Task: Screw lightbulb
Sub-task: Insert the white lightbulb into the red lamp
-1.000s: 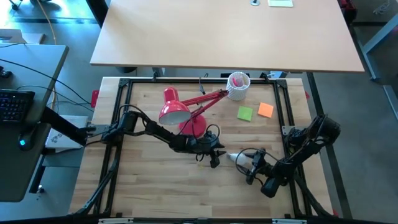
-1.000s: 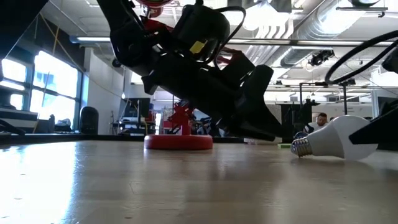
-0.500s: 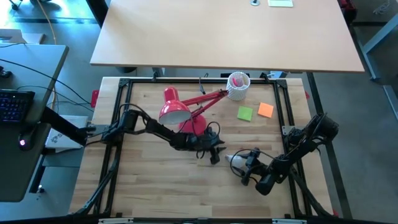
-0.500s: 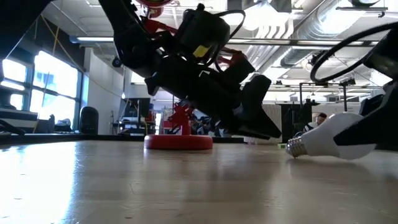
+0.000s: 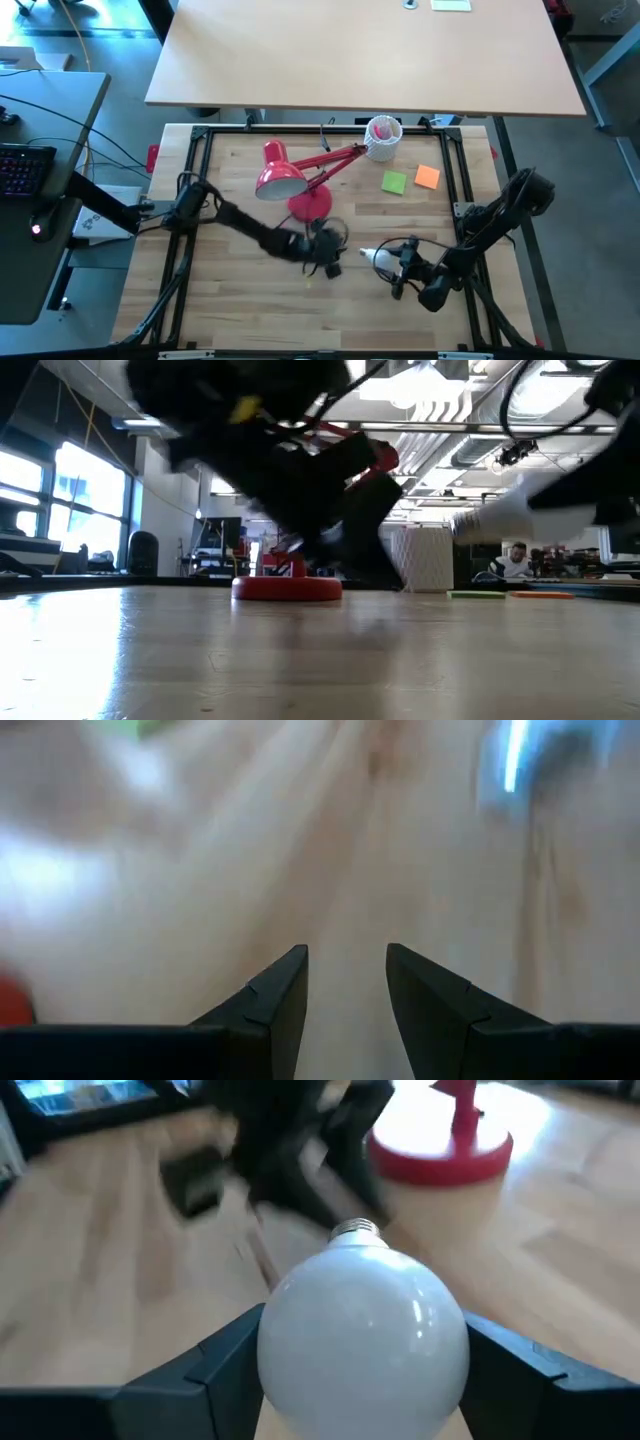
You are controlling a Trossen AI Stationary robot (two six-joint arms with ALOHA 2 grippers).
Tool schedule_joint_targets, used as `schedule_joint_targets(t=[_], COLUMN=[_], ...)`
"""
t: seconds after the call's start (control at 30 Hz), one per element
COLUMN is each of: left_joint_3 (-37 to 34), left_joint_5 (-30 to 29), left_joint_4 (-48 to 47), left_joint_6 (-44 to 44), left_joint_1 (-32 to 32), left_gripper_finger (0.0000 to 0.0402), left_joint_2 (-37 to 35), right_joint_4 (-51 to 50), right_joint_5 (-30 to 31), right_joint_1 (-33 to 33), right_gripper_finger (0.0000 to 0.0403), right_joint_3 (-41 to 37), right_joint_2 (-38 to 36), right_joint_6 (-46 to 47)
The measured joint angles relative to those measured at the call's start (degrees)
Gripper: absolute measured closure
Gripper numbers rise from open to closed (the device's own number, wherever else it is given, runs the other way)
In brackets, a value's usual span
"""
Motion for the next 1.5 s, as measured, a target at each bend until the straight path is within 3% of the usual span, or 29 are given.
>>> schedule_joint_targets(t=[0.13,0.37,0.43,0.57,0.73,0.9,1.03,1.3,1.5], left_joint_3=[-3.73,-4.58,-4.56,-5.34,-11.54,-20.05,-25.99,-28.49,-28.69], left_joint_5=[-5.53,-18.26,-21.61,-21.47,-22.47,-26.60,-25.68,-25.11,-26.67], left_joint_4=[0.05,1.21,2.08,1.12,7.50,25.76,36.30,37.69,41.31], left_joint_6=[-12.42,-25.70,-27.22,-28.12,-32.05,-26.81,-23.86,-19.49,-13.68], left_joint_1=[-6.80,-17.16,-19.30,-20.89,-20.04,-18.92,-16.48,-11.70,-8.97], left_gripper_finger=[0.0271,0.0271,0.0271,0.0271,0.0279,0.0309,0.0335,0.0372,0.0357], left_joint_2=[0.02,0.01,0.01,-0.01,0.01,-0.01,-0.27,-0.12,0.18], right_joint_4=[-0.04,-4.61,-7.94,-14.37,-17.71,-15.92,-16.15,-13.36,-10.69], right_joint_5=[0.73,5.23,6.68,8.17,7.58,-3.82,-14.13,-24.55,-38.07], right_joint_1=[0.96,2.02,1.93,0.54,-2.20,-8.78,-13.67,-24.19,-34.02], right_gripper_finger=[0.0149,0.0150,0.0151,0.0151,0.0151,0.0151,0.0151,0.0151,0.0151], right_joint_3=[4.89,21.83,26.12,32.27,30.45,24.07,20.36,14.34,11.63], right_joint_2=[-3.74,-1.92,-1.09,0.03,-0.13,-0.72,-1.58,-6.01,-9.52], right_joint_6=[-11.09,-34.93,-38.45,-42.47,-42.25,-39.27,-39.60,-44.60,-48.43])
